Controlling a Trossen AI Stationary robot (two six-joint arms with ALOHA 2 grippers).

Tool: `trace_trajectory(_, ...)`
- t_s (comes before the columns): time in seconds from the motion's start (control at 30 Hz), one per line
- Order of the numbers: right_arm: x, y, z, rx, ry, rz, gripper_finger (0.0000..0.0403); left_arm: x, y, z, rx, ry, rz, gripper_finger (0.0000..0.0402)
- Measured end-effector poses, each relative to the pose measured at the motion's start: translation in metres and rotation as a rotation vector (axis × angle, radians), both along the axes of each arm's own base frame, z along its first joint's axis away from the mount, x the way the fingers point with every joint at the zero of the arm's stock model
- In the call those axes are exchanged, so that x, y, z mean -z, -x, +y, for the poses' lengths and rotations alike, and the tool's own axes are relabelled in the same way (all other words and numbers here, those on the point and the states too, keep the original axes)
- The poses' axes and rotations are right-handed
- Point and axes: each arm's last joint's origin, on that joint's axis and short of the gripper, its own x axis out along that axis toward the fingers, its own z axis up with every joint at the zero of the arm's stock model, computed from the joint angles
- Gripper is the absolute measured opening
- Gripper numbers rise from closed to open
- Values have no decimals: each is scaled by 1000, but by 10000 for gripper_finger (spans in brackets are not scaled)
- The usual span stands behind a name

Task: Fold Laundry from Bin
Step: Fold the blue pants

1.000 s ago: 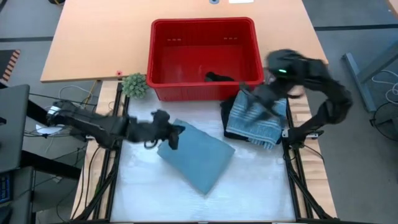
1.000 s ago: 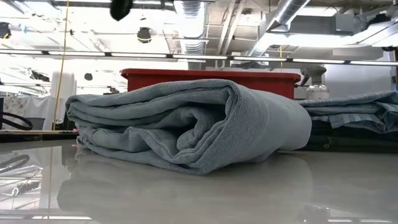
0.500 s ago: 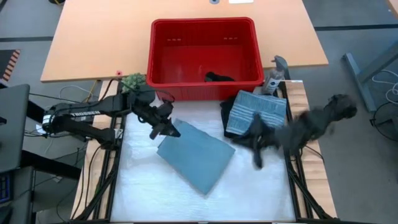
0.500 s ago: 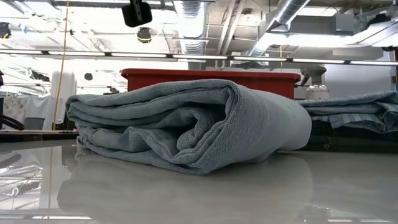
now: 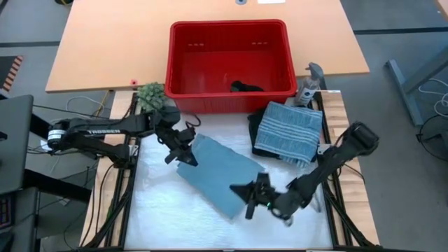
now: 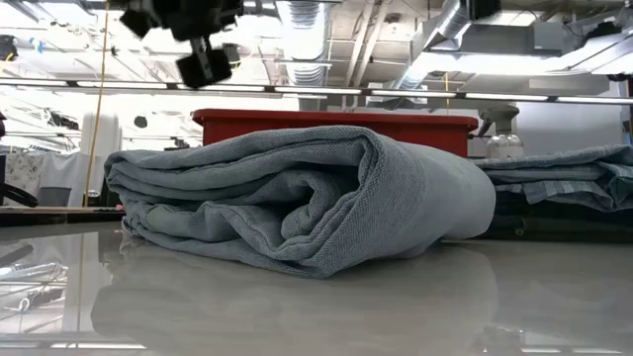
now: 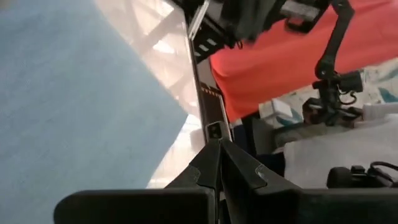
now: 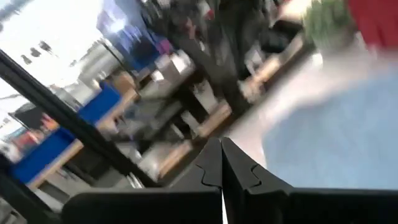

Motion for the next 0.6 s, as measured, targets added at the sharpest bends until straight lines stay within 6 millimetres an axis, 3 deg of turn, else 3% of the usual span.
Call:
trace_trajectory(0.17,45,-9,15,99,-68,19,17,41,4,-2,-64,-66,-29,0)
trace_trajectory(0.33,79,-6,20,295,-32,29,17,63,7,1,-182,-167,-70,0)
trace_trajectory(0.6,109,-10,-6,450,-42,77,16,76,-6,-15,-111,-290,-134,0)
